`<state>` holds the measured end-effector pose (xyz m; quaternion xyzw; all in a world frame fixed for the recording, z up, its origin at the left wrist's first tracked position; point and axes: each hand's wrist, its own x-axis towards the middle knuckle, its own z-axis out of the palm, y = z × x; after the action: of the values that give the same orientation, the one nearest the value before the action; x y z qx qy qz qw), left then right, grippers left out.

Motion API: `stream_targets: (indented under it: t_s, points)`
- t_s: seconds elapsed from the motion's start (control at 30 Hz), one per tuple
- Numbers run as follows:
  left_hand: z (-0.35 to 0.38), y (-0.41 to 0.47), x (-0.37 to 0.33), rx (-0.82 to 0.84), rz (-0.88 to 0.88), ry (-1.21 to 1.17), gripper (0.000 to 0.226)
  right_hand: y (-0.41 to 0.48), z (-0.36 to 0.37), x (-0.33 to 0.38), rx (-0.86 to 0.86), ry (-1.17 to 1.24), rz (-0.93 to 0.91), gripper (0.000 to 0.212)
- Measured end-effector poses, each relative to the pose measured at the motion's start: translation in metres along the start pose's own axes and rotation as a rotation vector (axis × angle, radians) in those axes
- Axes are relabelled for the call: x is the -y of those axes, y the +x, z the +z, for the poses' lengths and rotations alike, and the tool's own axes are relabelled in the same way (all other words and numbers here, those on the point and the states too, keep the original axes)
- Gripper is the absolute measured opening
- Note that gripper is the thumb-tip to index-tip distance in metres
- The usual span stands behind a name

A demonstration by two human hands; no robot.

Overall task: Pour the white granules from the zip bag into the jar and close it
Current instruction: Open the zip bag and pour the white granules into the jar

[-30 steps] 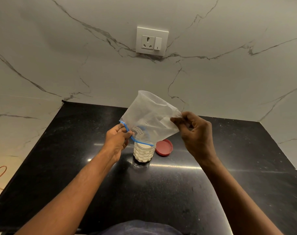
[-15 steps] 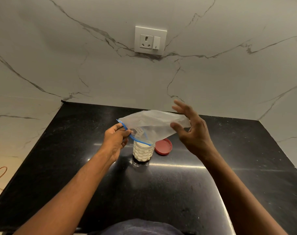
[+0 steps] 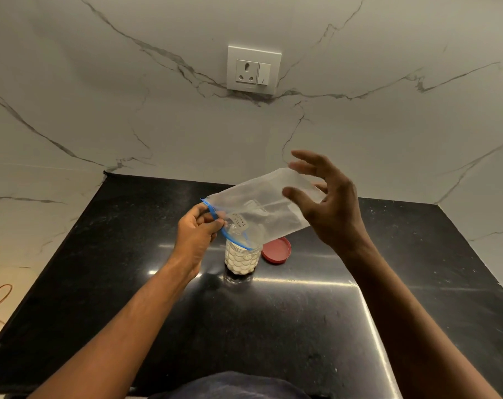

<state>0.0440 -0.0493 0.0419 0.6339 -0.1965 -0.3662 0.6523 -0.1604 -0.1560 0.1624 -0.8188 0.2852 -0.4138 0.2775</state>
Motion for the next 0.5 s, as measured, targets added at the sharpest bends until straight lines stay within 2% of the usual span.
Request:
stream_targets:
  t_s: [0.03,0.13,0.23,0.33,0.4,0.43,0.5]
  points:
    - [-0.0006,0.0002,0.0004,0.006,0.013,0.005,0.03,0.0005,0.0003,-0.0009,0.032,-0.035,-0.013,0.037]
    - [-0.0001,-0.0001,0.0008,0.032,0.02,-0.015,0.034,0.0019,0.0026,-0.0004,-0.004,-0.139,-0.125,0.007]
    - [-0.001,0.0004,0.0009,0.061,0.014,-0.047,0.038,0.0038,0.0027,-0.0025,-0.029,-0.164,-0.138,0.009]
    - [-0.0033,0.0003,0.0012,0.112,0.02,-0.074,0.058,0.0019,0.0016,-0.0048,0.048,-0.105,-0.118,0.013]
    - [-0.0032,0.0001,0.0015,0.139,0.031,-0.064,0.064,0.001,0.0014,-0.0044,0.017,-0.018,-0.084,0.011]
    - [-0.0025,0.0003,0.0015,0.15,0.04,-0.051,0.063,0.0012,0.0004,-0.0041,-0.014,0.016,-0.061,0.014]
    - [-0.0016,0.0009,0.002,0.165,0.047,-0.034,0.057,0.0028,-0.0036,-0.0064,-0.008,-0.016,-0.033,0.039]
